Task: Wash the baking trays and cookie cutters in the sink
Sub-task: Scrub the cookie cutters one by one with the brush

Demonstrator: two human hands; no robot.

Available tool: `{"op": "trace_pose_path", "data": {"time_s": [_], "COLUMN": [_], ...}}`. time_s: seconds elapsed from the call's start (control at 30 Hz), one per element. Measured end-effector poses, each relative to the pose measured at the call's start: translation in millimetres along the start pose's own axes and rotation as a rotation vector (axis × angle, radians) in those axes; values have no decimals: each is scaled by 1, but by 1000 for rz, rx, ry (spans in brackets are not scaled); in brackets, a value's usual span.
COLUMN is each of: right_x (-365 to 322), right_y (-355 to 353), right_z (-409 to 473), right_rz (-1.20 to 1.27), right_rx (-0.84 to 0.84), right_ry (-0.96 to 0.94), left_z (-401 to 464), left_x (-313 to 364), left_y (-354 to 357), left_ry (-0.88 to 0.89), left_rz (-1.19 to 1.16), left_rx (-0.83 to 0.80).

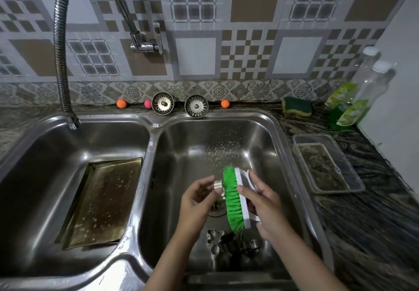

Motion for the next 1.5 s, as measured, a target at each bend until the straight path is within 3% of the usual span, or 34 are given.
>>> {"op": "trace_pose_path", "data": {"time_s": [0.13, 0.23, 0.4, 0.5, 0.57, 0.8, 0.9, 0.97, 1.03, 1.13, 1.27, 1.37, 1.43, 1.5], "right_x": [-6, -15, -23, -19, -17, -18, -19, -22, -18, -14, -11, -9, -5, -3], "right_y": [7, 7, -9, -7, 0, -10, -25, -20, -8, 2, 10, 17, 25, 27], "right_z": [-11, -4, 25, 6, -6, 29, 18, 4, -6, 3, 17, 8, 1, 1], "right_rz": [-55, -162, -139, -127, -180, -262, -133, -121, -149, -197, -234, -229, -291, -335], "right_rx": [-72, -46, 89, -5, -83, 110, 130, 36, -41, 60, 109, 34, -52, -23], "right_ry": [-63, -144, -128, -136, -174, -185, -151, -156, -182, -227, -225, -207, -204, -229], "left_z": [-6, -13, -22, -11, -8, -14, -8, -4, -5, -11, -7, -1, -2, -4], "left_x": [-6, -10, -14, -11, -8, -10, -13, -12, -11, -13, -16, -15, -11, -11], "left_y": [4, 8, 14, 6, 6, 19, 18, 12, 10, 11, 5, -1, -2, -2], "left_ry": [-163, -226, -203, -171, -141, -63, -60, -61, -71, -136, -203, -240, -235, -247], "left_rz": [-204, -195, -101, -153, -186, -56, -64, -88, -120, -204, -298, -395, -409, -405], "left_rx": [-8, -88, -140, -65, -112, -243, -179, -146, -172, -197, -114, -14, -22, -72]}}
Point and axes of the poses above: each hand's wrist, its own z-axis towards the middle knuckle, its own y-axis out of the palm, x = y × z, the point moved 3 cm from there along z, towards the middle knuckle, and after that the axes turned 2 degrees about -y, right-handed, at the moved point
